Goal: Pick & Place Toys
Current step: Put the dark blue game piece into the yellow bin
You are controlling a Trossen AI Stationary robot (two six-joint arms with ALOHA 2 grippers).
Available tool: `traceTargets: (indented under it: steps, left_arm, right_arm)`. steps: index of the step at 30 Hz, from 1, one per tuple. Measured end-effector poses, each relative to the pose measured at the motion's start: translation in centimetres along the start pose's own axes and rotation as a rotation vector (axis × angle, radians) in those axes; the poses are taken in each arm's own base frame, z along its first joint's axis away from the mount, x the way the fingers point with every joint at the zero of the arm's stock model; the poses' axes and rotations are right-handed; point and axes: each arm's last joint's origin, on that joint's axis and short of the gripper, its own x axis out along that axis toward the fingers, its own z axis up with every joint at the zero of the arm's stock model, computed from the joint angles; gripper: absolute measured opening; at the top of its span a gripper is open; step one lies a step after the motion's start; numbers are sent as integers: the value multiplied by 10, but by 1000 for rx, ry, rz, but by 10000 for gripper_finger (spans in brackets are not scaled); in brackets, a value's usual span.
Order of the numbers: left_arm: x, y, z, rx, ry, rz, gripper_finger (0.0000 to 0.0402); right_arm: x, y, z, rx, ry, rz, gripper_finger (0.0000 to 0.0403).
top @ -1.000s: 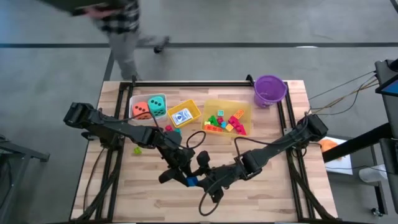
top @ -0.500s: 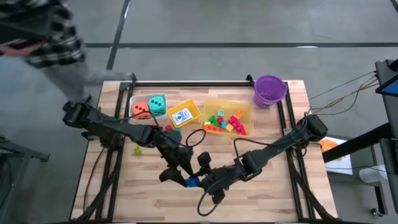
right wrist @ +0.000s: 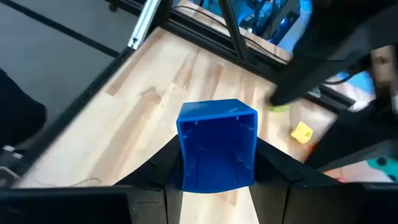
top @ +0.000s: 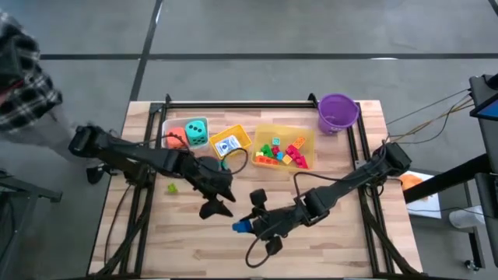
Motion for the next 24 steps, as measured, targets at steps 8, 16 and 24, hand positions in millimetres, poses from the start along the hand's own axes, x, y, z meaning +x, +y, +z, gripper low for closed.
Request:
traceTargets:
  steps: [8, 16, 24]
  left_arm:
    - [-33, -1, -13, -60, -12, 216, 307]
    - [-36, 18, -35, -225, 4, 446, 307]
    - [-32, 32, -53, -260, 32, 542, 307]
  right_arm:
    - [-7, -15, -5, 114, 78, -67, 128]
    - [-13, -40, -19, 237, 219, -157, 128]
    - [-20, -70, -34, 319, 353, -233, 128]
